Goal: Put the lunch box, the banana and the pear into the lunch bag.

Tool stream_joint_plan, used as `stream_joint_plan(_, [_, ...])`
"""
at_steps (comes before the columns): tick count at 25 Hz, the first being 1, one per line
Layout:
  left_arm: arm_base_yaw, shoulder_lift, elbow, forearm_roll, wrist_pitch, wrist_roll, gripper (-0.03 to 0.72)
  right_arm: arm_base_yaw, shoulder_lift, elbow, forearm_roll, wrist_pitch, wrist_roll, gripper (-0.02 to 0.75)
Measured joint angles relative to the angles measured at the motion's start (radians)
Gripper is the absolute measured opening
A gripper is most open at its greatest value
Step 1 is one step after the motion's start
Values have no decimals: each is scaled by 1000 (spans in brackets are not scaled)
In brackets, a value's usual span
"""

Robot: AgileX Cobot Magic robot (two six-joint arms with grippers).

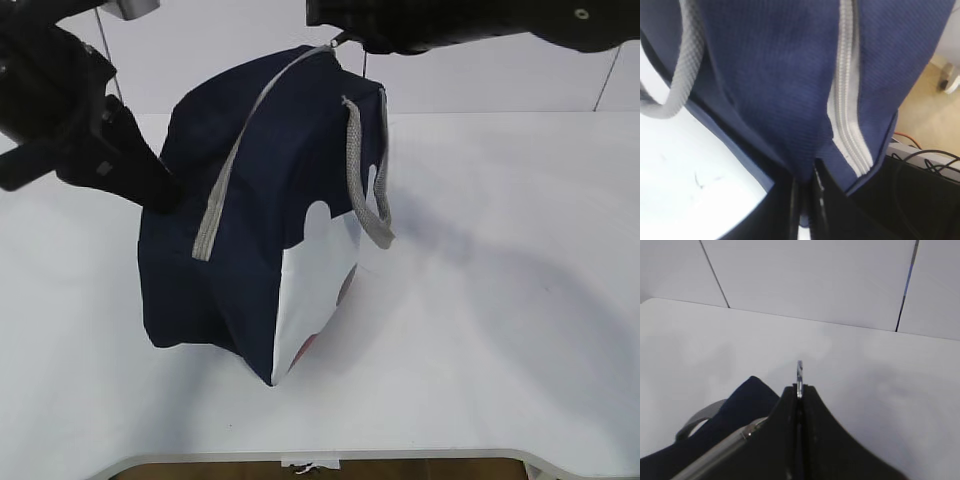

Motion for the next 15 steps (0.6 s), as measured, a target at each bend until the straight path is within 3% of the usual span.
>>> stream_joint_plan(15, [0,0,0,55,34,-29,-2,-75,156,-110,24,44,0,1])
